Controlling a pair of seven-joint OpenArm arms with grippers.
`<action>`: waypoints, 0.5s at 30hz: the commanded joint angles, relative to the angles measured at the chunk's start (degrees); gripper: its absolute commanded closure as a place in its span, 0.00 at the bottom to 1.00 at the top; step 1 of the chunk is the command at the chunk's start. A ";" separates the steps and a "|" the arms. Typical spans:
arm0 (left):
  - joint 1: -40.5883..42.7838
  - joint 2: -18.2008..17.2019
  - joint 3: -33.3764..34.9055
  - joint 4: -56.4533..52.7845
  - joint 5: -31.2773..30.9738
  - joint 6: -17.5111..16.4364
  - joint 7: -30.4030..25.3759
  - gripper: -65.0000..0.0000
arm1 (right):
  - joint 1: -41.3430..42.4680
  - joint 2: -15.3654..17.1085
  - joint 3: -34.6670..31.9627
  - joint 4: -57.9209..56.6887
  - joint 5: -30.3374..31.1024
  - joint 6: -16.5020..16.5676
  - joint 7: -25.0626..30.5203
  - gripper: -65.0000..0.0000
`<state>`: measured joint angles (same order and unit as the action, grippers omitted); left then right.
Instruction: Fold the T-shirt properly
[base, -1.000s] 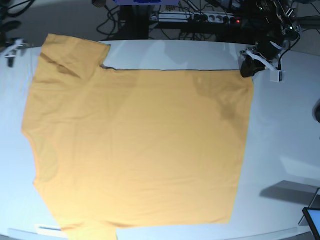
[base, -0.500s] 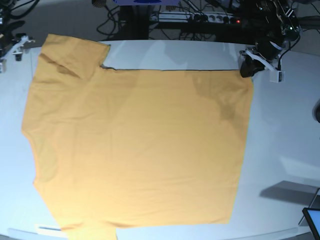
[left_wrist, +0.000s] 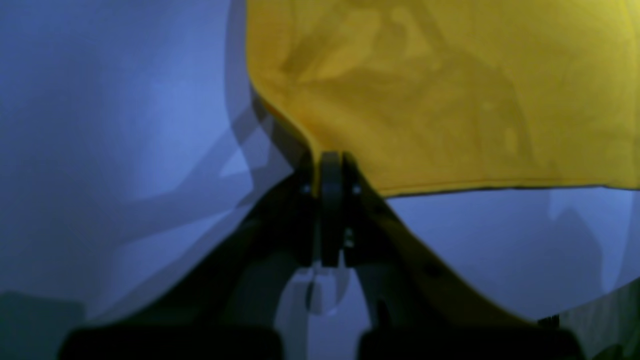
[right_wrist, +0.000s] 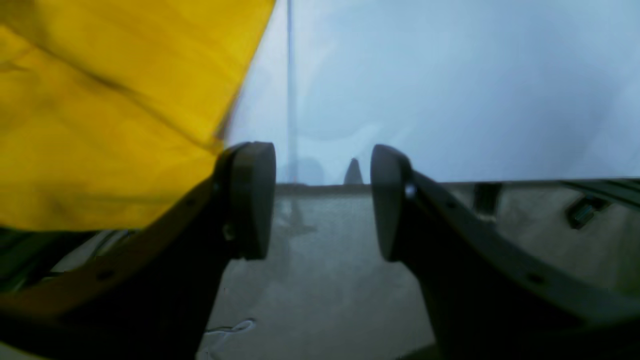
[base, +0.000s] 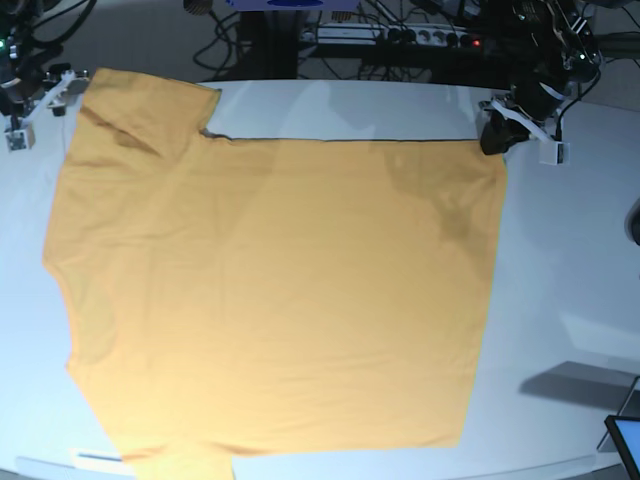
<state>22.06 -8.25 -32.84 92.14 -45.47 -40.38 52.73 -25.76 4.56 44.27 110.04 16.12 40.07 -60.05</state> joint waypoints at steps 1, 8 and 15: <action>0.31 -0.58 0.00 0.48 0.77 0.38 0.76 1.00 | 0.31 0.94 0.70 0.86 1.07 -0.07 -0.74 0.53; 0.31 -0.58 0.00 0.39 0.77 0.38 0.76 1.00 | 0.84 2.52 0.43 0.95 5.64 -0.07 -5.13 0.53; 0.31 -0.58 0.00 0.39 0.77 0.38 0.76 1.00 | 0.84 3.22 0.26 1.04 5.64 -0.07 -5.13 0.53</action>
<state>22.06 -8.25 -32.84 92.12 -45.47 -40.38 52.73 -24.93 6.92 44.23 110.04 21.28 40.05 -65.91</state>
